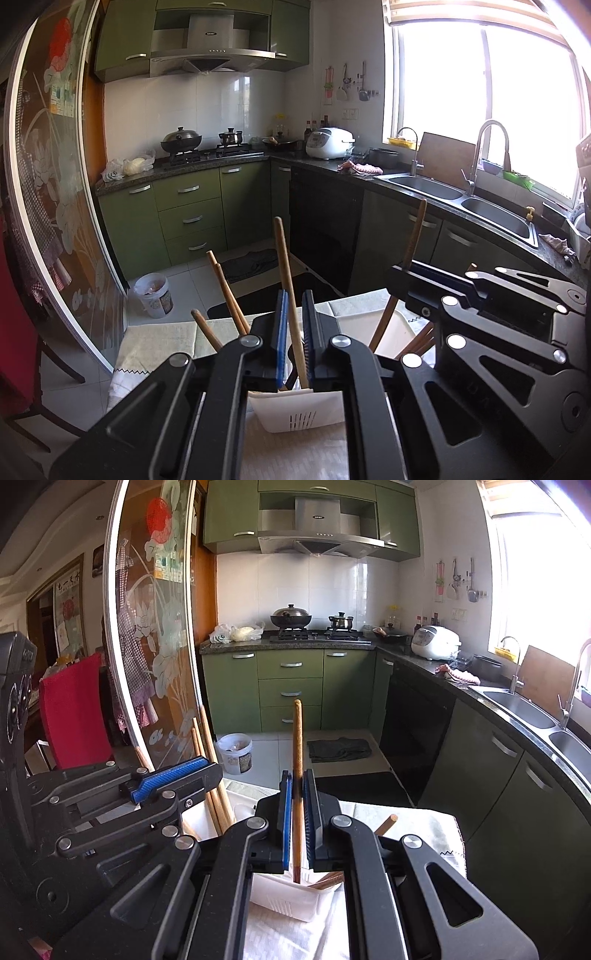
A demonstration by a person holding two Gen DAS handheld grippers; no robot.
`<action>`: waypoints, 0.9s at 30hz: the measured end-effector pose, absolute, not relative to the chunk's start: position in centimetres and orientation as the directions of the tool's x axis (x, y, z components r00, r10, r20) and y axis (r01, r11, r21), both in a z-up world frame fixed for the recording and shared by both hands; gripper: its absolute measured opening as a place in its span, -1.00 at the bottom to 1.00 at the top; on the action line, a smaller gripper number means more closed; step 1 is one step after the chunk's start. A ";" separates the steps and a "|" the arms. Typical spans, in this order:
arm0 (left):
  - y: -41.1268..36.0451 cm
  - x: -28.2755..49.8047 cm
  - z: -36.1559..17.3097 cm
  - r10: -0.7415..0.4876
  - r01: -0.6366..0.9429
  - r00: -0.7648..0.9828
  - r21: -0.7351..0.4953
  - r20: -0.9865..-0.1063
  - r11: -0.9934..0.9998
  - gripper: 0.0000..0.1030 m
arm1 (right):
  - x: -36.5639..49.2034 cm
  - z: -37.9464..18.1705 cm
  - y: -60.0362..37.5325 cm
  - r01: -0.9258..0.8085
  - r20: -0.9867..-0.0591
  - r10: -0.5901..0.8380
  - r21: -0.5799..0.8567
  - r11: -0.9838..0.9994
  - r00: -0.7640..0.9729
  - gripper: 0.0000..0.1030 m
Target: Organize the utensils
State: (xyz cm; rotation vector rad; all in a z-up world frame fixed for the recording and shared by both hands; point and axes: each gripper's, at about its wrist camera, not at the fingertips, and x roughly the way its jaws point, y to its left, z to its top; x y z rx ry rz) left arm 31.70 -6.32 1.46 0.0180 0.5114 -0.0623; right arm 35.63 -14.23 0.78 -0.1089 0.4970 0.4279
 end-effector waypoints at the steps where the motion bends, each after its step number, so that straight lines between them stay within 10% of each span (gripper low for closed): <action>1: -6.3 31.5 1.5 -0.056 0.063 0.872 0.000 -0.487 0.998 -0.72 | 35.4 0.8 -14.2 -0.423 -0.480 0.372 0.002 0.906 0.795 -0.78; 13: -5.6 24.7 4.6 -0.097 0.084 0.904 -0.049 -0.417 0.995 -0.21 | 27.1 4.4 -18.3 -0.420 -0.351 0.403 0.030 0.907 0.845 -0.45; 27: -3.2 6.0 2.3 0.064 -0.072 0.958 -0.020 -0.278 0.997 0.87 | 8.6 -2.1 -30.5 -0.313 -0.327 0.344 0.145 0.939 0.880 0.66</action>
